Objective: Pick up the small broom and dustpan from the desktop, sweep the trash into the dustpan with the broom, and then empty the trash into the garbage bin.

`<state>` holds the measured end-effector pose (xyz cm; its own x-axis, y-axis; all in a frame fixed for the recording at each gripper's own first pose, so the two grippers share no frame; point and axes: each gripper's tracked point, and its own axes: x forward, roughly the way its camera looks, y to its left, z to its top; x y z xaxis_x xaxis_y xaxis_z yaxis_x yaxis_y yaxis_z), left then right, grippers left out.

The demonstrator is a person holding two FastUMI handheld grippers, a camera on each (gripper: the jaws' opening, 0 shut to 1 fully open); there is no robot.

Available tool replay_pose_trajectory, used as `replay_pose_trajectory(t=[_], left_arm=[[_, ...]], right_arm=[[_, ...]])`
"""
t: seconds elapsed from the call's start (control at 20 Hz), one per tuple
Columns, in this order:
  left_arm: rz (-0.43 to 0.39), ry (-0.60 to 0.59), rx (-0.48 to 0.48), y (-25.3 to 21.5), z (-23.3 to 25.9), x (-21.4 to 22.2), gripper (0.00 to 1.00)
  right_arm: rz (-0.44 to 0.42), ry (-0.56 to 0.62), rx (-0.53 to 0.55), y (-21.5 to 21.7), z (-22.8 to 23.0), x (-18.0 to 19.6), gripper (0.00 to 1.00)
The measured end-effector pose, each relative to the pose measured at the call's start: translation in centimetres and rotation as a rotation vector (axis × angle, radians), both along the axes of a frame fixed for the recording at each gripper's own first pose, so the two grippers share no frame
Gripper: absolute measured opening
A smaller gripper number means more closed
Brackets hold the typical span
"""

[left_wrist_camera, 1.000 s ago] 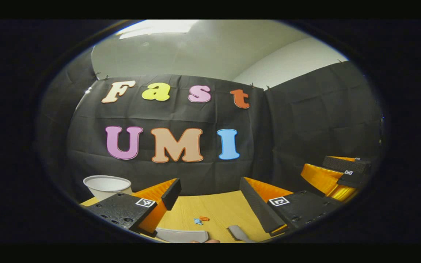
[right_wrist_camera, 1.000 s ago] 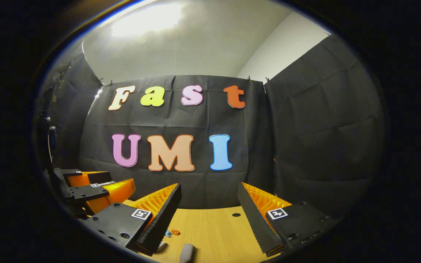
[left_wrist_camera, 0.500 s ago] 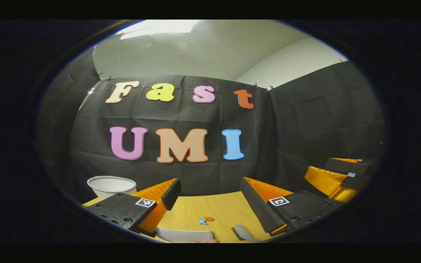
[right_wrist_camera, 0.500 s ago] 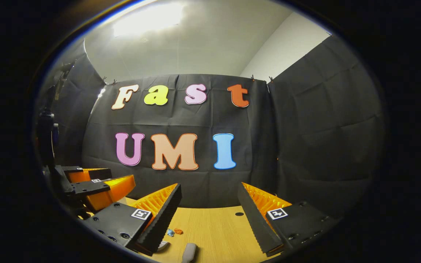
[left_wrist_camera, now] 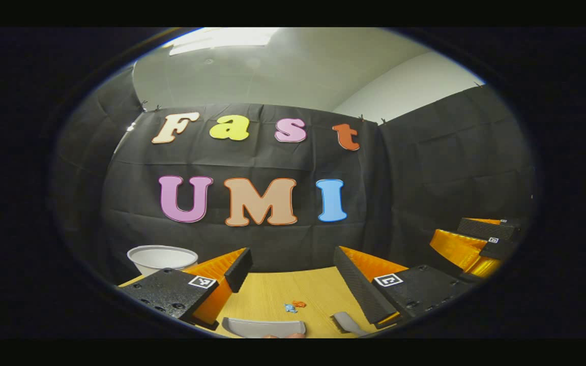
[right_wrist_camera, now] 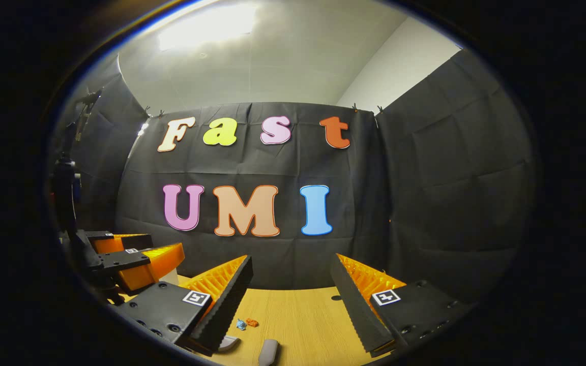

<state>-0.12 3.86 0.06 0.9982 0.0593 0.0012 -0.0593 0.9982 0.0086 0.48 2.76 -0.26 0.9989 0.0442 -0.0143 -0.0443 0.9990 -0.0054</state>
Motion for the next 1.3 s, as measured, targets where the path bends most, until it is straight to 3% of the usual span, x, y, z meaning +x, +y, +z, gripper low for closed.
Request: replay_pose_trajectory(t=[0.75, 0.8, 0.85, 1.3], left_arm=[[0.013, -0.013, 0.008, 1.4, 0.3, -0.4, 0.96], [0.015, -0.013, 0.007, 1.5, 0.4, -0.5, 0.99], [0.019, -0.015, 0.009, 1.7, 0.5, -0.6, 0.96], [0.057, -0.01, 0.009, 3.1, 0.2, -1.0, 0.96]], right_arm=[[-0.005, -0.012, -0.015, 1.0, 0.3, -0.2, 0.99], [-0.005, -0.014, -0.014, 1.1, 0.4, -0.3, 0.99], [-0.006, -0.016, -0.014, 1.1, 0.5, -0.2, 0.99], [0.019, -0.01, -0.022, 2.2, 0.3, 0.2, 0.99]])
